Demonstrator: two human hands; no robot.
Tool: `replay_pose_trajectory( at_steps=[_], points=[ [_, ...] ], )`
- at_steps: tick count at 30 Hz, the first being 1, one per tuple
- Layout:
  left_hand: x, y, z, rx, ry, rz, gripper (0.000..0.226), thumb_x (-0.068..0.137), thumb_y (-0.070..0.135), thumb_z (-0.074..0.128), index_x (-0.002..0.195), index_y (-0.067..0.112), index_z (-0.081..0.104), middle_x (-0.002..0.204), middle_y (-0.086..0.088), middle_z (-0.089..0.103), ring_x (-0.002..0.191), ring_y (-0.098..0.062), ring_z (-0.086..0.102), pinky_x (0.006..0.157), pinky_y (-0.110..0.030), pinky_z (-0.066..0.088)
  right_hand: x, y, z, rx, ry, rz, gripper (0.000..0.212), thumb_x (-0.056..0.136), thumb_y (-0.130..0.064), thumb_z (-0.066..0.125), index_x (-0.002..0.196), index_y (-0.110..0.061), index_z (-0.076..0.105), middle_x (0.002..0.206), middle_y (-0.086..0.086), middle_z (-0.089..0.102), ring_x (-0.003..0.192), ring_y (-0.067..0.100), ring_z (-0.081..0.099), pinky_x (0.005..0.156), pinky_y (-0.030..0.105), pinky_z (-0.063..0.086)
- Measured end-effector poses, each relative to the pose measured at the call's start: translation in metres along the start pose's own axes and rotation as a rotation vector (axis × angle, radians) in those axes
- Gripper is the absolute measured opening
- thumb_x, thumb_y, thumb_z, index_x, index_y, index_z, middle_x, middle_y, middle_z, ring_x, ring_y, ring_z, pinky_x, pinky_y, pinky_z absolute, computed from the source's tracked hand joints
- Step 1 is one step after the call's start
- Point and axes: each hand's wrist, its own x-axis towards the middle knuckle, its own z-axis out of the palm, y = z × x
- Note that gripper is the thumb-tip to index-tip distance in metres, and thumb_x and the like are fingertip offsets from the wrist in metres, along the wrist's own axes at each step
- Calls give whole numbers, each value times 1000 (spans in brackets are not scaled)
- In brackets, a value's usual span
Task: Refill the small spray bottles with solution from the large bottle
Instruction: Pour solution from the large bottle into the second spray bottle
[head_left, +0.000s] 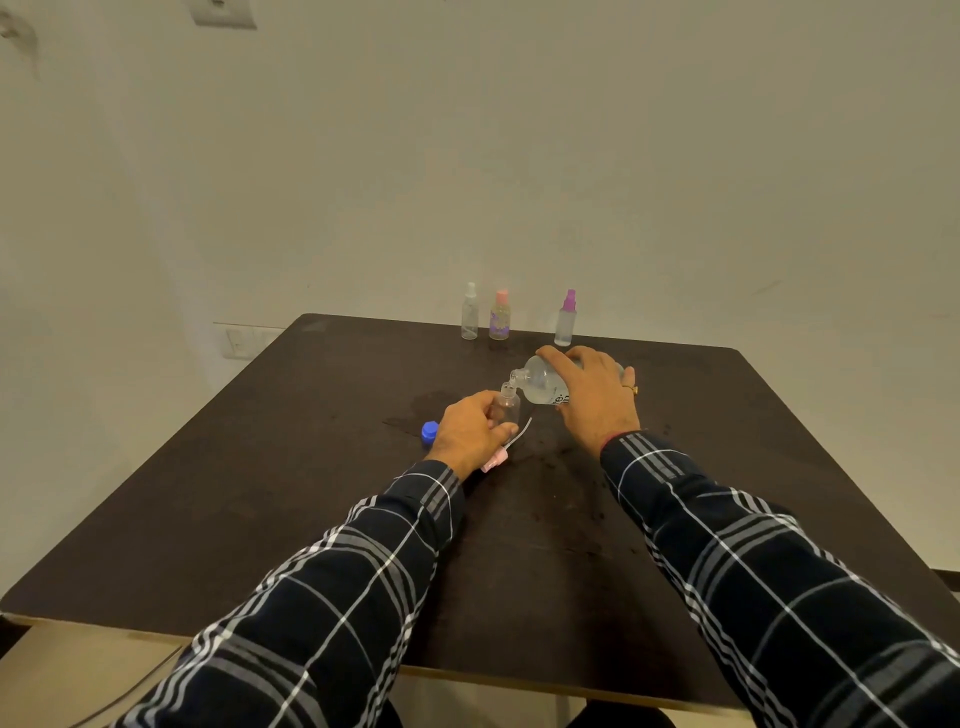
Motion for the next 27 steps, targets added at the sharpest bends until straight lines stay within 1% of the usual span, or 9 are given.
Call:
replay_pose_trajectory(
  at_steps=[2, 4, 14, 21, 27],
  points=[
    [0, 0, 0, 4, 5, 3, 39, 90, 29, 72, 127, 22, 62, 95, 8, 62, 92, -10, 60, 90, -29, 52, 0, 0, 0, -11, 2, -3, 74, 86, -14, 71, 143, -44, 33, 142, 4, 44, 136, 30, 37, 109, 72, 24],
    [-1, -1, 0, 5, 5, 3, 39, 90, 30, 72, 127, 23, 62, 100, 7, 65, 94, -10, 61, 89, -28, 51, 1, 0, -1, -18, 0, -6, 77, 86, -13, 71, 144, -44, 33, 143, 4, 44, 137, 30, 36, 109, 72, 23],
    [-2, 1, -1, -16, 6, 6, 39, 90, 29, 73, 127, 23, 62, 108, 4, 69, 101, -13, 63, 96, -33, 52, 1, 0, -1, -23, 3, -10, 79, 85, -12, 73, 144, -44, 32, 145, 4, 42, 137, 30, 36, 110, 72, 21],
    [-2, 1, -1, -6, -2, 0, 40, 90, 29, 72, 127, 22, 61, 97, 5, 65, 96, -12, 62, 93, -32, 53, 0, -1, -3, -11, 2, -8, 77, 86, -10, 71, 145, -42, 34, 145, 5, 41, 138, 30, 34, 110, 72, 19],
    [-3, 1, -3, -8, -6, 4, 41, 90, 29, 72, 129, 22, 60, 104, 3, 67, 101, -13, 63, 96, -34, 52, 1, -1, -2, -8, 4, -11, 78, 85, -10, 72, 144, -44, 33, 144, 5, 42, 138, 30, 35, 110, 73, 19]
  ],
)
